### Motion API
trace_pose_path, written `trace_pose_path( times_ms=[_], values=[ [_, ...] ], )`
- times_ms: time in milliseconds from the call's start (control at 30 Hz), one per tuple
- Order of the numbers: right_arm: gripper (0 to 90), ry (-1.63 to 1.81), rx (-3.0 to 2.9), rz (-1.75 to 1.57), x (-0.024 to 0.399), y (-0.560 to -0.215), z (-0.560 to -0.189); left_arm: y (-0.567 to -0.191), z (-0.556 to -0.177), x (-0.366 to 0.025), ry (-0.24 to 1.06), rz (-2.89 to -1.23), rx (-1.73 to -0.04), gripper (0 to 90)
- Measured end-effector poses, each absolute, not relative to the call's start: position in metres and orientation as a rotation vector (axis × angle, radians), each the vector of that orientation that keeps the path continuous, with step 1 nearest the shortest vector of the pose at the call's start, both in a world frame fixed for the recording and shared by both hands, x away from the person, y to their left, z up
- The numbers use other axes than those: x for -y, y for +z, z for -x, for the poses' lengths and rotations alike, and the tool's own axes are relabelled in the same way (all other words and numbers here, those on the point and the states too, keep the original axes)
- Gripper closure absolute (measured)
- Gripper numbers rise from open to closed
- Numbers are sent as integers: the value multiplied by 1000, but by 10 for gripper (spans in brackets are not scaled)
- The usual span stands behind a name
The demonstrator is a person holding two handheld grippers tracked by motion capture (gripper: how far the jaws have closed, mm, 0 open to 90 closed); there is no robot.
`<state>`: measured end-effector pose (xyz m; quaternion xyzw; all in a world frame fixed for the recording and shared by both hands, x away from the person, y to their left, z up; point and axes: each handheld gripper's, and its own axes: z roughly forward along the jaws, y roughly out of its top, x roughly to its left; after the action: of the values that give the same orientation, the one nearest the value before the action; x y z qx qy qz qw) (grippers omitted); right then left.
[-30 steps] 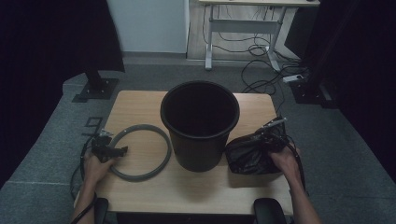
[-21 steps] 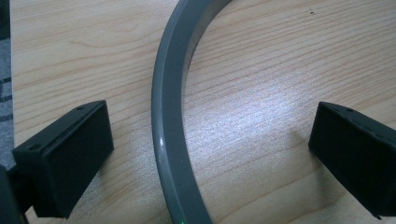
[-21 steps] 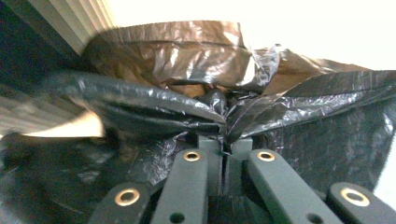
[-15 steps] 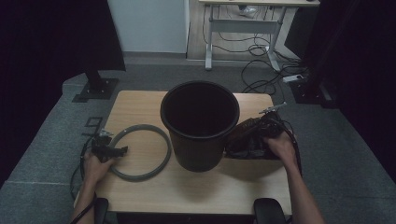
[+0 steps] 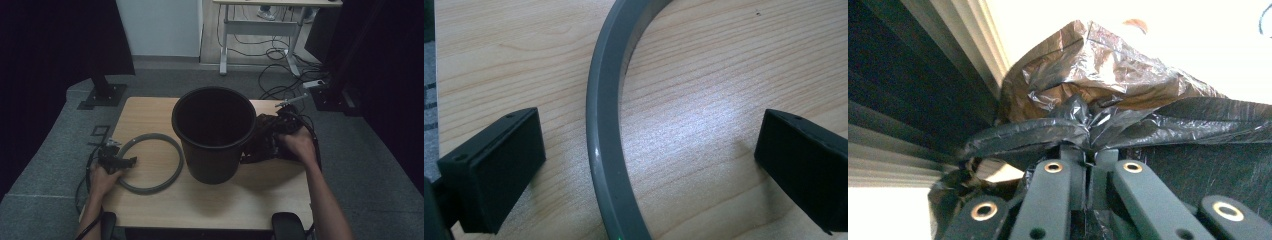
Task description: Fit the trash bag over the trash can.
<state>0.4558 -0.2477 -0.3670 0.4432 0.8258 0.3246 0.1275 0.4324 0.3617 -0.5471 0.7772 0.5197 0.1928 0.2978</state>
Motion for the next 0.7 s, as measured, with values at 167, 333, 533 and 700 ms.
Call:
trace_pose_path(
  times_ms=[167, 333, 533, 700],
  values=[
    [874, 963, -2417, -1273, 241, -351, -460, -547, -432, -362, 511, -2066, -1382, 0],
    [874, 971, -2424, -1258, 236, -338, -463, -547, -432, -362, 511, -2067, -1382, 0],
    [874, 976, -2420, -1221, 229, -317, -465, -547, -432, -362, 511, -2067, -1382, 0],
    [874, 979, -2422, -1192, 220, -301, -466, -547, -432, -362, 511, -2067, -1382, 0]
  ],
)
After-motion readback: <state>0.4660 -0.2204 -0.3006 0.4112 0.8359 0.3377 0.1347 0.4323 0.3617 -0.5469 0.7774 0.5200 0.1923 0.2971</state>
